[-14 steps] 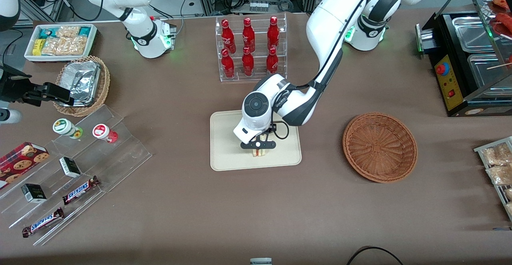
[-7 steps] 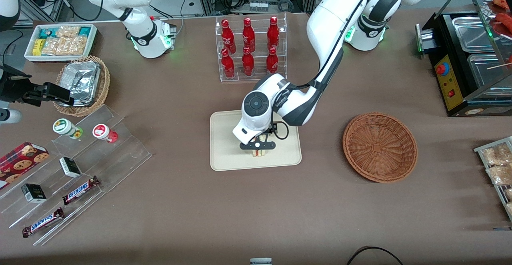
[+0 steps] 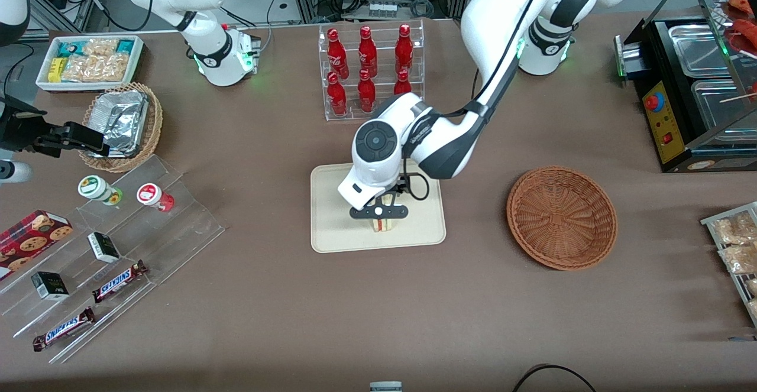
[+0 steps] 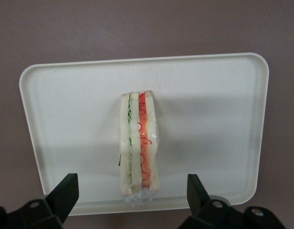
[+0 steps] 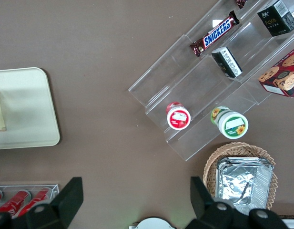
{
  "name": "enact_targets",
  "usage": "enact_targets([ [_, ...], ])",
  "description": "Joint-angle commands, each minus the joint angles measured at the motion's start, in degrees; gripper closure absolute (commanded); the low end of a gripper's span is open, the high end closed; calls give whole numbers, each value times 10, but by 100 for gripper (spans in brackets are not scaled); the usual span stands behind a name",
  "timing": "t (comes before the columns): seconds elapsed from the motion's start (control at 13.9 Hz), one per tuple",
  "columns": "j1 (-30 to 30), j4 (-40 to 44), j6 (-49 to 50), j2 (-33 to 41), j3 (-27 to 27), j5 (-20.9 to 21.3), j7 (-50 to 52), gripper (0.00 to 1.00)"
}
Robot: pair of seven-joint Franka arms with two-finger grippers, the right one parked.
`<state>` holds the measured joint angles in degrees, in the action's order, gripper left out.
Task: Place sandwich from basket to tray
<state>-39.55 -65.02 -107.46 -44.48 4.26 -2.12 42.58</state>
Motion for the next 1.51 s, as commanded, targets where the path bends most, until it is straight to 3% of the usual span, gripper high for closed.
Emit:
enact_targets([
  [0.0,32,-5,24,27,1,-10,-72,0],
  [0.29,74,-22,83,48,-2,-3,-160,0],
  [0.65,153,-83,97,99,-2,12,-169,0],
  [1.22,267,-207,134,245,-2,18,-350,0],
  [1.44,285,-207,187,275,-2,54,-362,0],
])
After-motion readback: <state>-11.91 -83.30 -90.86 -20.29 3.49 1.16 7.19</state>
